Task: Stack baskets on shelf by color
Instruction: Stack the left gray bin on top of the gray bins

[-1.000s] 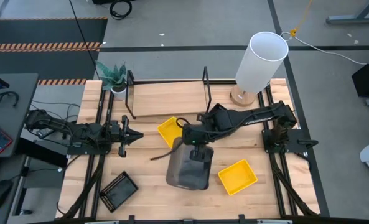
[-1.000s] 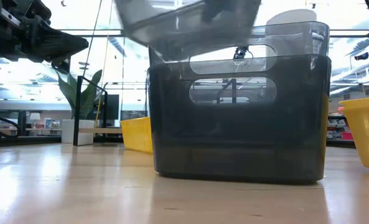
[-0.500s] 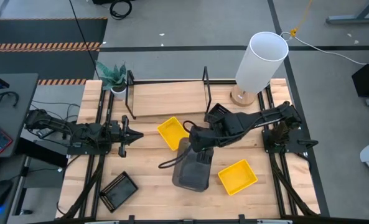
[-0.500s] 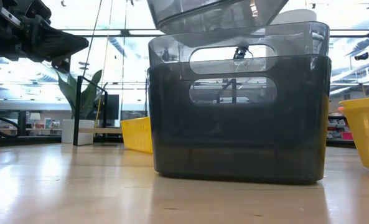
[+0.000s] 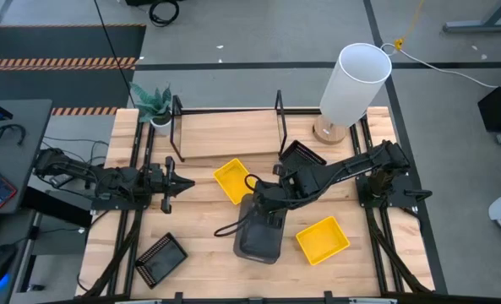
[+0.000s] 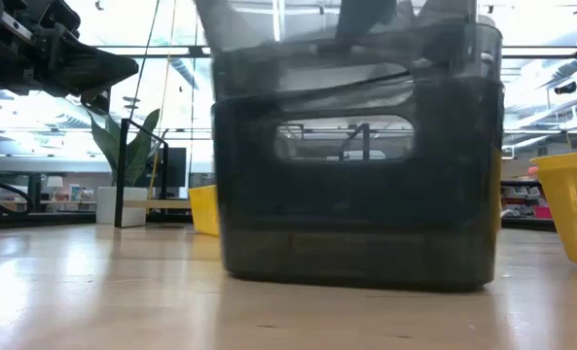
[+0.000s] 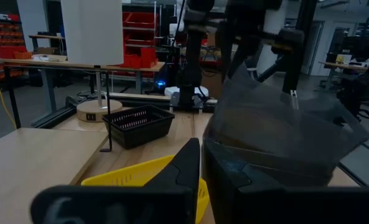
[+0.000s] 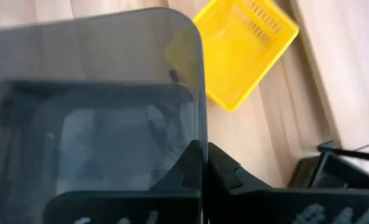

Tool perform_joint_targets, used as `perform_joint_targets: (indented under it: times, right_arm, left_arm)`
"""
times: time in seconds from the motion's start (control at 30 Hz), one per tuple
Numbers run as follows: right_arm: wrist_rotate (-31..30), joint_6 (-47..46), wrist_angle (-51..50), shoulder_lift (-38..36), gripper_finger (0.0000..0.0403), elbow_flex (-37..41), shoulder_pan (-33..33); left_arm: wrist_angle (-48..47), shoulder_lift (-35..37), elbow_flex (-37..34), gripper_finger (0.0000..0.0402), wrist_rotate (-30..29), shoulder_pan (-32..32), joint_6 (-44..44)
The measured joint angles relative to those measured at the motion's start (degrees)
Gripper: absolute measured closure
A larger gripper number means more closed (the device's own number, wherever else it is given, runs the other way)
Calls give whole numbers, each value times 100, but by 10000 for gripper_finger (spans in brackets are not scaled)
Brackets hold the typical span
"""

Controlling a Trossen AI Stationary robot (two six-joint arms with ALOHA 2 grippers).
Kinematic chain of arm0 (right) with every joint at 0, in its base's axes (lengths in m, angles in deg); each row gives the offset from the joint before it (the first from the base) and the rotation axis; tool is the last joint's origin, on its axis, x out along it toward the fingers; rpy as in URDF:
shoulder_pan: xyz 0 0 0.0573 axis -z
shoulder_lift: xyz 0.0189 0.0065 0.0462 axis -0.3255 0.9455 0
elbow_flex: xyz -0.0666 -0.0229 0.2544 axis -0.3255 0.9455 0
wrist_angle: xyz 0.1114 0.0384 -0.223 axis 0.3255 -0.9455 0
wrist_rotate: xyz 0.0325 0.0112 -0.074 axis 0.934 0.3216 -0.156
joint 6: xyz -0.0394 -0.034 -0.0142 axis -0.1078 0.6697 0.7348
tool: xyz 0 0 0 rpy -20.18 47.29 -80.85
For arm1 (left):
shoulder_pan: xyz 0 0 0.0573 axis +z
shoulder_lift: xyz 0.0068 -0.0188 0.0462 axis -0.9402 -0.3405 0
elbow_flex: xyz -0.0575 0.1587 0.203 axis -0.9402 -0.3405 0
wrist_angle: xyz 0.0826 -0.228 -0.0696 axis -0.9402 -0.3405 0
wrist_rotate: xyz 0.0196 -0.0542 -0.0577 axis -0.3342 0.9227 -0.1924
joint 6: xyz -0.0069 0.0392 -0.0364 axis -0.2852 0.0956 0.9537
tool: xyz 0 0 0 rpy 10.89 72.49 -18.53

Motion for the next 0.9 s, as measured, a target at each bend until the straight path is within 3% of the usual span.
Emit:
perform_joint_targets:
  times: [0.3, 0.63, 0.9]
  right_arm:
    - [57, -338, 258, 2, 400, 615, 26]
    - [77, -492, 924, 0, 371, 1741, 159]
    - [293, -375, 1065, 14, 303, 1919, 406]
  left_arm:
    - [-1, 0, 1, 363, 2, 2, 0]
    - [-1, 0, 1, 373, 2, 1, 2]
    - [-3, -2, -1, 363, 1, 2, 2]
